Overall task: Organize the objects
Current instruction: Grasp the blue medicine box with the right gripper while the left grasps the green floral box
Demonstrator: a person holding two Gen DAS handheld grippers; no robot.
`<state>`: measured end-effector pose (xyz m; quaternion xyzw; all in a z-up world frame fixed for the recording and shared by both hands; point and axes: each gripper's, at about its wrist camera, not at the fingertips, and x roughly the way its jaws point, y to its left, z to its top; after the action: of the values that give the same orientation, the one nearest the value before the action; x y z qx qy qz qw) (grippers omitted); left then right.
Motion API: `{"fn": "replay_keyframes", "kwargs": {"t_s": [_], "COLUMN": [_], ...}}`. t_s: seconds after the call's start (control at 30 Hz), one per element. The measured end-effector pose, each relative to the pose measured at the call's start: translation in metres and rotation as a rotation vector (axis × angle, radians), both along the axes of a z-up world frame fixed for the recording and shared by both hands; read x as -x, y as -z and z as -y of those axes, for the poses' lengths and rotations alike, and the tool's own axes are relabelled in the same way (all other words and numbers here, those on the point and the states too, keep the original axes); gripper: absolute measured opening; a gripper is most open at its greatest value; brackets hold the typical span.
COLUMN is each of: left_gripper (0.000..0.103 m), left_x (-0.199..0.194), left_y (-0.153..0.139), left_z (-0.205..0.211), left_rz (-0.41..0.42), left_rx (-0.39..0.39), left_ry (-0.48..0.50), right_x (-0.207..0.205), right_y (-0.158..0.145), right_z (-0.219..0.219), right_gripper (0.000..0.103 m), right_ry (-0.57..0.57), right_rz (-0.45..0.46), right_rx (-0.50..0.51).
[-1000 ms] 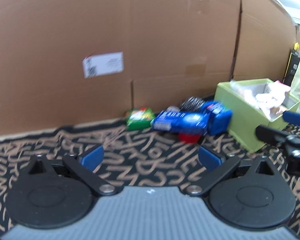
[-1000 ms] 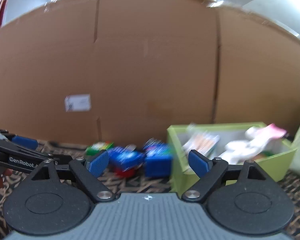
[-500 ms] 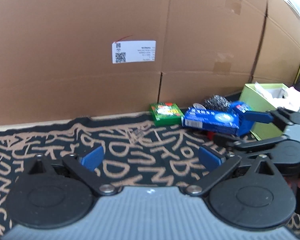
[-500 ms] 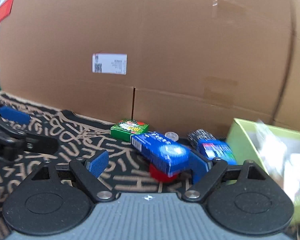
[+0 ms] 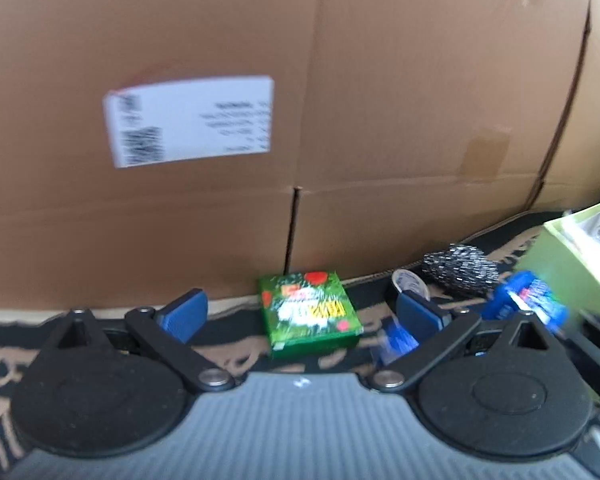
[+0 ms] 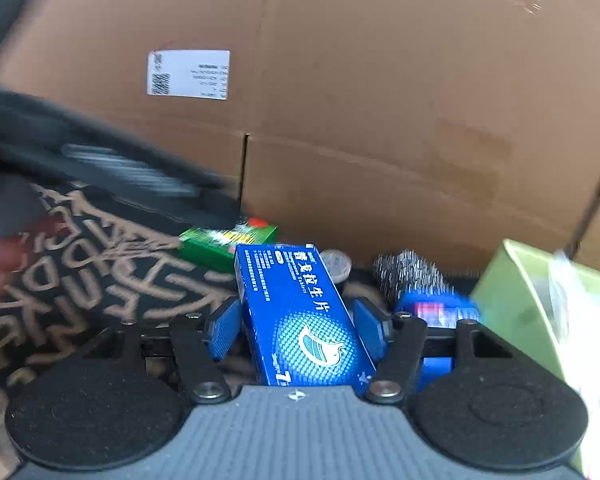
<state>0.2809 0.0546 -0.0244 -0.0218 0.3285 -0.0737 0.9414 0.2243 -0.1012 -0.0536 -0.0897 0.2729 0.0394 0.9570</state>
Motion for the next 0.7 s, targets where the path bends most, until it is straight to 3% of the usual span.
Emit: {"fn": "replay_keyframes", "kwargs": {"t_s": [0.17, 0.27, 0.3, 0.4, 0.53, 0.7], "left_gripper": [0.096, 0.079, 0.069, 0.066, 0.065, 0.065], "left_x": [-0.018, -0.025, -0.028, -0.021, 0.013, 0.095], "left_y": [0.015, 0.024, 0.028, 0.033, 0.029, 0.028], "left_z": [0.011, 0.011, 0.011, 0.010, 0.009, 0.010], "left_rz": [-0.033, -0.066, -0.086, -0.083, -0.092, -0.085], "left_rx": [-0.006, -0.014, -0.011, -0.009, -0.022, -0.109], "left_ry": [-0.011, -0.019, -0.013, 0.006, 0.041, 0.088], "right_x": [0.042, 0.065, 0.073, 0.099, 0.126, 0.157], "right_y": [0.007, 0.009, 0.011, 0.015, 0.016, 0.014], "right_z": [-0.014, -0.014, -0.016, -0.024, -0.030, -0.024], "right_gripper": [0.066, 0.066, 0.065, 0.065, 0.065, 0.065], "right_ry": [-0.014, -0.009, -0.001, 0.038, 0.078, 0.123], "right_rz": [0.013, -0.019, -0.030, -0.030, -0.031, -0.044], "right_rx": [0.046, -0.053, -0.070, -0.071, -0.064, -0.089]}}
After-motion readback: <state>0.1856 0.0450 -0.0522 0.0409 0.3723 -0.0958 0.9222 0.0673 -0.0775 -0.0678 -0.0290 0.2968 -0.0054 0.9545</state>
